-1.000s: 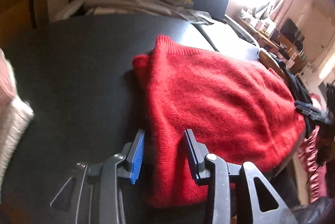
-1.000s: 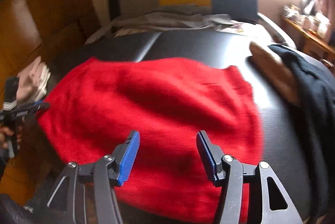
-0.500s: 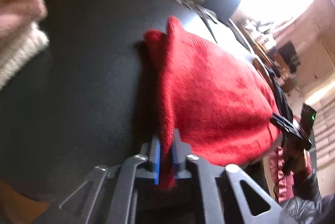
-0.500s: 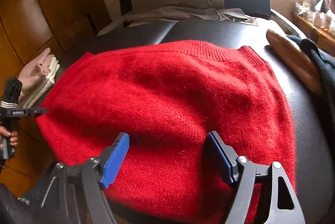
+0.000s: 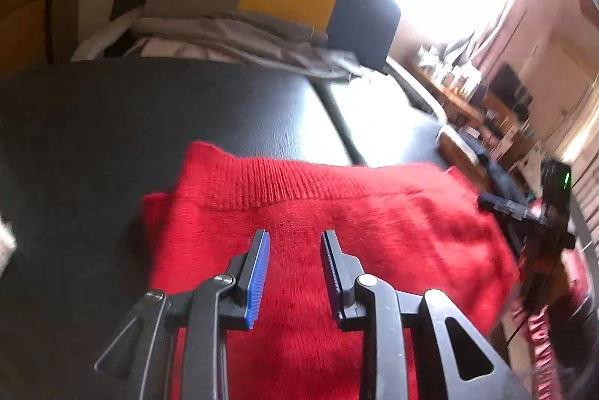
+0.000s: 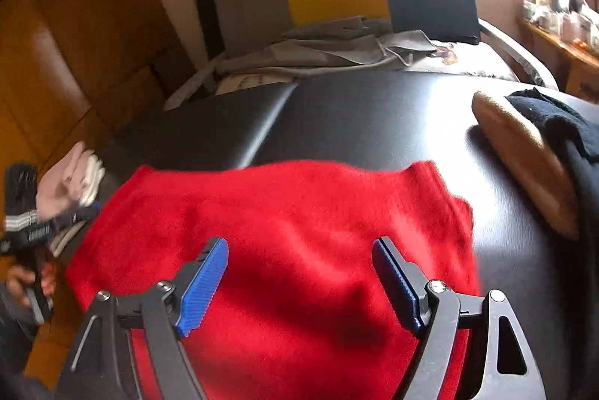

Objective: Fold clothes

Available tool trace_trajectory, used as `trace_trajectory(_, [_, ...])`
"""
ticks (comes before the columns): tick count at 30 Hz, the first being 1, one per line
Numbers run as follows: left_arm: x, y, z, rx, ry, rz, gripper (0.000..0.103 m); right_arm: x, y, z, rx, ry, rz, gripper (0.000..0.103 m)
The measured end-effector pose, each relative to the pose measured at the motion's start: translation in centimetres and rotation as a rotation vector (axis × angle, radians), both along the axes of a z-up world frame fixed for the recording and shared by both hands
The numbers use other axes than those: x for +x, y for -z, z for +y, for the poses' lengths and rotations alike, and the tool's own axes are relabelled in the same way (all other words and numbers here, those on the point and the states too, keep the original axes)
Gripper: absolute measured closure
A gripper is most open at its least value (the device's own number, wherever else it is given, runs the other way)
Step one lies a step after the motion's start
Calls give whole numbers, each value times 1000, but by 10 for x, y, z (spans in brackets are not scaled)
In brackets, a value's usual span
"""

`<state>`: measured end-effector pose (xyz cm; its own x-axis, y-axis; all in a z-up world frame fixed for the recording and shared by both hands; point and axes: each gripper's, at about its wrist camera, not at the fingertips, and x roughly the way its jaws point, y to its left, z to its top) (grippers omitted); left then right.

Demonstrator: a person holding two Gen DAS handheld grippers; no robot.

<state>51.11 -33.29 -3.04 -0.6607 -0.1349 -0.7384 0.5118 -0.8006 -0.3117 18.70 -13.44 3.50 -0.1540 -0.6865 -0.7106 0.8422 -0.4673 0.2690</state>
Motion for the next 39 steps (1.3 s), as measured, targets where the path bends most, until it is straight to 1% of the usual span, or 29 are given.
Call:
trace_trajectory(2, [-10, 19, -5, -12, -13, -50, 75, -21, 14, -7, 32, 37, -20, 22])
trace_trajectory(3, [-10, 26, -7, -26, -20, -37, 72, -31, 21, -11, 48, 56, -30, 21])
trace_trajectory(4, [-11, 29, -10, -37, -25, -25, 72, -36, 29, -9, 49, 64, -16, 21])
trace_trajectory(5, [-14, 31, -14, -47, -31, -30, 72, -40, 38, -8, 49, 73, -2, 20])
trace_trajectory(6, [-17, 33, -18, -60, -39, -32, 70, -42, 41, -2, 0, 67, 16, 20])
trace_trajectory(7, [-18, 34, -23, -67, -45, -31, 69, -45, 42, -2, -9, 74, 7, 20])
trace_trajectory(9, [-24, 38, -37, -55, -57, -17, 70, -51, 42, -2, -26, 89, -11, 19])
trace_trajectory(10, [-29, 40, -44, -33, -69, -4, 70, -52, 42, -3, -27, 93, -8, 19])
trace_trajectory(13, [-30, 39, -52, 27, -87, 37, 70, -53, 42, -8, -30, 89, -7, 10])
trace_trajectory(14, [-22, 36, -53, 60, -91, 64, 70, -53, 42, -8, -33, 82, -8, 8])
trace_trajectory(16, [-5, 32, -55, 126, -107, 129, 70, -53, 42, -6, -46, 76, -14, 7])
trace_trajectory(17, [11, 27, -59, 156, -127, 169, 70, -53, 42, -5, -56, 77, -19, 7])
trace_trajectory(18, [25, 22, -62, 175, -143, 198, 67, -54, 43, -4, -62, 78, -25, 7])
trace_trajectory(20, [52, 16, -70, 179, -159, 199, 63, -56, 45, -5, -72, 75, -33, 6])
trace_trajectory(23, [78, 20, -86, 269, -132, 180, 60, -56, 46, -6, -78, 68, -40, 3])
trace_trajectory(25, [81, 25, -92, 299, -113, 162, 59, -54, 46, -8, -72, 63, -34, 2])
trace_trajectory(27, [78, 34, -101, 356, -91, 155, 58, -53, 46, -9, -62, 64, -24, 1])
trace_trajectory(29, [65, 45, -106, 421, -41, 135, 58, -52, 47, -12, -48, 65, -11, 1])
trace_trajectory(31, [46, 59, -109, 489, 22, 109, 60, -52, 47, -13, -37, 65, -2, 1])
trace_trajectory(32, [37, 64, -111, 519, 49, 112, 62, -52, 47, -13, -36, 64, -2, 1])
trace_trajectory(33, [32, 67, -113, 544, 63, 137, 67, -52, 47, -13, -36, 64, -1, 0])
trace_trajectory(35, [22, 75, -118, 602, 72, 154, 73, -53, 47, -12, -41, 63, -6, 0])
trace_trajectory(36, [17, 79, -120, 624, 74, 157, 85, -54, 48, -12, -46, 62, -10, 0])
trace_trajectory(39, [6, 79, -118, 618, 62, 166, 90, -56, 48, -11, -57, 66, -19, 0])
